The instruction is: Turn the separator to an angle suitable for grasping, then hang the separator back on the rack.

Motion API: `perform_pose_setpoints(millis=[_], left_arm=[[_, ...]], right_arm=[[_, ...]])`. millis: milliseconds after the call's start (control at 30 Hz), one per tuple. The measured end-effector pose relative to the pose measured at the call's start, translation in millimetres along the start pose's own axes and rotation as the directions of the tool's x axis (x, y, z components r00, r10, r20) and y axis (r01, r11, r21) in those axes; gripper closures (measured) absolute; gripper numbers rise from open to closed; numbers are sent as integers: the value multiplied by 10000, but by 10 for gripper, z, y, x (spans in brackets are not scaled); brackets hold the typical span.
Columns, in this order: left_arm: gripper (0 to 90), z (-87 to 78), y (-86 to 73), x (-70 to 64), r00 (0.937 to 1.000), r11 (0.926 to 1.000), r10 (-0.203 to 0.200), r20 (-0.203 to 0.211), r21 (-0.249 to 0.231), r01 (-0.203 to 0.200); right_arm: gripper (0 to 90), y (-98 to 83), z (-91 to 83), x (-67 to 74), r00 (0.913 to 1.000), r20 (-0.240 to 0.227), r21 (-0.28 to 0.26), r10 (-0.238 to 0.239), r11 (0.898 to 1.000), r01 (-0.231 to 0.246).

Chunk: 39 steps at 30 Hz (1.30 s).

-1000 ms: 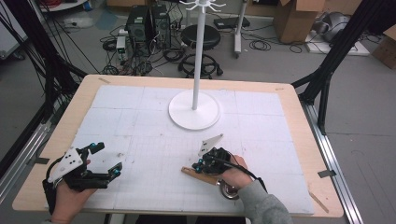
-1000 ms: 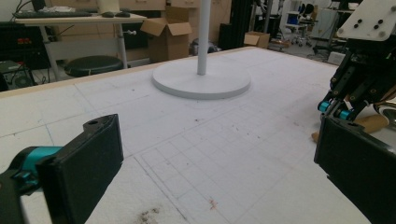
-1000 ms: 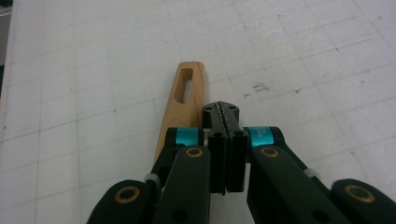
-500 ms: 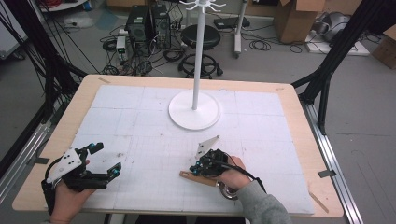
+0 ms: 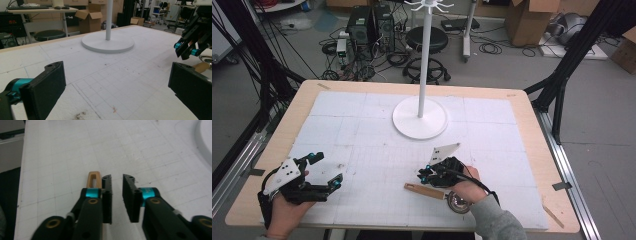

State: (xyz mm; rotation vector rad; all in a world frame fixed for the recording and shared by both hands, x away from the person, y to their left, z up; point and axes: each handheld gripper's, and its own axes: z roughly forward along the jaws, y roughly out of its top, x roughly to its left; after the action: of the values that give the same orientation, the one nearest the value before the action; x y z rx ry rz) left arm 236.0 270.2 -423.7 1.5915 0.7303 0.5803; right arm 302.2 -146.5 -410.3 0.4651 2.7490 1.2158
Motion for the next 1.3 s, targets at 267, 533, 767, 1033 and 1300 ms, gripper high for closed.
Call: perform_pose_setpoints(millis=[267,533,767,1033,1300], left_arm=[[18,50,12,-8,9999,10000,59,95,38,-60],[18,64,14,3,9999,10000,1,113,2,-1],[18,83,22,3,9999,10000,12,146,-31,-12],[18,114,23,-1,9997,10000,37,235,36,-38],[18,129,24,-7,9997,10000,14,258,61,-15]], right_arm=[[404,95,-185,87,9999,50,14,159,9999,-160],[113,132,-202,185,9994,-282,788,-191,9967,213],[7,93,-227,180,9998,-204,1194,-12,9928,36],[7,69,-298,191,9993,-298,1246,-224,9919,259],[11,39,-371,157,9993,-340,1398,-144,9900,190]])
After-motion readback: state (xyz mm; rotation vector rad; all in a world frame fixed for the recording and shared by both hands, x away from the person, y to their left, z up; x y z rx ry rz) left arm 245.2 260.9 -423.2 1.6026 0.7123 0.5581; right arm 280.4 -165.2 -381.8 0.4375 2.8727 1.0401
